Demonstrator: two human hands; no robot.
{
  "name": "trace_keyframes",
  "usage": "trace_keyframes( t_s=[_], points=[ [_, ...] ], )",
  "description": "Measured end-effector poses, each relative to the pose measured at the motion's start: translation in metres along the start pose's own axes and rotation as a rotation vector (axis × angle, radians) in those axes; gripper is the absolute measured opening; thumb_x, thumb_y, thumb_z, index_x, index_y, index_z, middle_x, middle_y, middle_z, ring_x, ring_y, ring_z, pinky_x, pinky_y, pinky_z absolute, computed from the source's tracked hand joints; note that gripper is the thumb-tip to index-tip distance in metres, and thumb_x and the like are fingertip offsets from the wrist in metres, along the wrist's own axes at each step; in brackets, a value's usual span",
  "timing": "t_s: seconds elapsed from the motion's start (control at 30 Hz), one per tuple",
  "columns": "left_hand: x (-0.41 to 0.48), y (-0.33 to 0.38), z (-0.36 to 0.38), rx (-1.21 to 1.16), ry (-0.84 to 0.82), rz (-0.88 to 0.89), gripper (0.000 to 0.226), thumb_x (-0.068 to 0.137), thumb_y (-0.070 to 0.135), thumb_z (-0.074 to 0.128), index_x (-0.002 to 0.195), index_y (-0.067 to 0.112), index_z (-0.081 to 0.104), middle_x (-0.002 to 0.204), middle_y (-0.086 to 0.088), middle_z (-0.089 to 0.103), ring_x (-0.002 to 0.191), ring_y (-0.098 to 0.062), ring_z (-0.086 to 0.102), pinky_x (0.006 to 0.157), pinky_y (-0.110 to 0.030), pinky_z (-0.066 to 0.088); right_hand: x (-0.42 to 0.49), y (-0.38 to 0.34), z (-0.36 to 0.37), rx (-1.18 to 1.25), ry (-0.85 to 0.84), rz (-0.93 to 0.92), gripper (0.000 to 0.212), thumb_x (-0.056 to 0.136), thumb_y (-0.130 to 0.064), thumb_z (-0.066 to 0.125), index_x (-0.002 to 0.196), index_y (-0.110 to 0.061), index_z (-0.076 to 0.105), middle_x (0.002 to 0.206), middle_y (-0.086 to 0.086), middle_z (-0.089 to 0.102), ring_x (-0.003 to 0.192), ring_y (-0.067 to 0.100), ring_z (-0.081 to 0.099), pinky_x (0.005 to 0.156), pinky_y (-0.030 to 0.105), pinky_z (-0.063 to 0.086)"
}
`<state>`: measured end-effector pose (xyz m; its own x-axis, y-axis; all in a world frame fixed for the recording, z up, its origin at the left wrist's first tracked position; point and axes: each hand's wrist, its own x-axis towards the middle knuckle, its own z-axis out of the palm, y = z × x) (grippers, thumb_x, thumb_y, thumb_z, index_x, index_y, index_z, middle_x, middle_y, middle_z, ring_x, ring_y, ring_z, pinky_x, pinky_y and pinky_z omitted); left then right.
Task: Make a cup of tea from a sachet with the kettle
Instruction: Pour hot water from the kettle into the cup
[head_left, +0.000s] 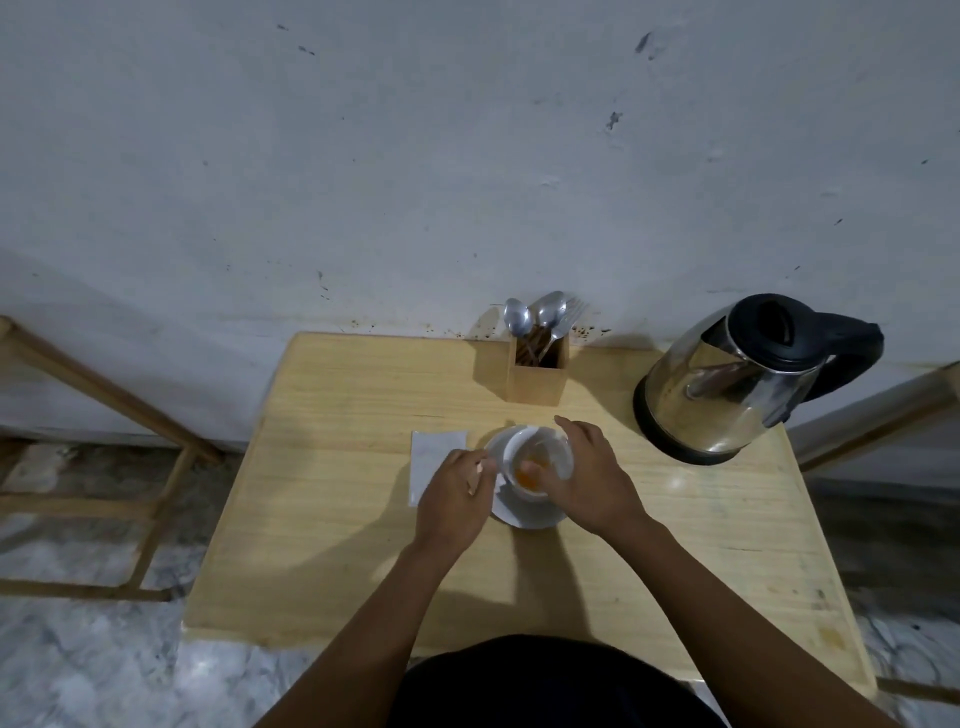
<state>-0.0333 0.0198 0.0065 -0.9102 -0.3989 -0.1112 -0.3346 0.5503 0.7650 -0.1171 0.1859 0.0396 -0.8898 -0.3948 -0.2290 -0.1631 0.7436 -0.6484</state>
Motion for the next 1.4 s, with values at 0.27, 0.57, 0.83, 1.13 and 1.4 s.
trace_keyframes(
  t_s=[0.27,0.57,0.83,1.13,1.4],
  points=[
    [0.008,0.018,0.022,-0.156,-0.008,-0.178,0.024,0.093,0.028,0.055,0.107,0.014,0.068,0.090,-0.002,0.071,0.083,-0.016,0.063,0.073,-0.031,0.050,-0.015,0.019,-0.070,0.243,0.326,-0.054,0.044,0.091,-0.050,0.057,0.129,-0.027,0.055,0.121,-0.011,0.054,0.112,0.008,0.055,0.093,0.035,0.049],
    [0.007,0.034,0.039,-0.211,0.133,-0.374,0.026,0.094,0.024,0.053,0.104,0.008,0.070,0.082,-0.008,0.068,0.085,-0.027,0.064,0.068,-0.028,0.043,-0.047,0.068,-0.148,0.236,0.744,-0.138,0.023,0.095,-0.034,0.056,0.110,-0.019,0.065,0.103,-0.010,0.062,0.094,0.009,0.057,0.078,0.041,0.054],
    [0.004,0.058,0.050,-0.122,0.245,-0.463,0.032,0.096,0.022,0.046,0.116,0.006,0.065,0.110,-0.019,0.068,0.104,-0.036,0.060,0.088,-0.039,0.045,-0.016,0.115,-0.216,0.212,0.633,0.018,0.052,0.090,-0.051,0.059,0.134,-0.027,0.047,0.138,-0.001,0.044,0.130,0.015,0.038,0.100,0.030,0.034],
    [0.005,0.060,0.057,0.004,0.310,-0.414,0.031,0.096,0.017,0.044,0.095,-0.001,0.070,0.087,-0.024,0.070,0.087,-0.039,0.064,0.080,-0.043,0.048,0.048,0.138,-0.281,0.154,0.107,-0.074,0.048,0.075,-0.064,0.068,0.102,-0.025,0.062,0.097,-0.004,0.064,0.091,0.013,0.062,0.075,0.029,0.046],
    [0.004,0.066,0.060,0.011,0.311,-0.425,0.031,0.097,0.021,0.045,0.100,0.002,0.070,0.095,-0.024,0.070,0.094,-0.040,0.062,0.085,-0.044,0.045,0.083,0.150,-0.304,0.106,-0.182,-0.097,0.055,0.064,-0.062,0.079,0.069,-0.009,0.065,0.056,0.002,0.061,0.049,0.009,0.057,0.059,0.027,0.041]
  ],
)
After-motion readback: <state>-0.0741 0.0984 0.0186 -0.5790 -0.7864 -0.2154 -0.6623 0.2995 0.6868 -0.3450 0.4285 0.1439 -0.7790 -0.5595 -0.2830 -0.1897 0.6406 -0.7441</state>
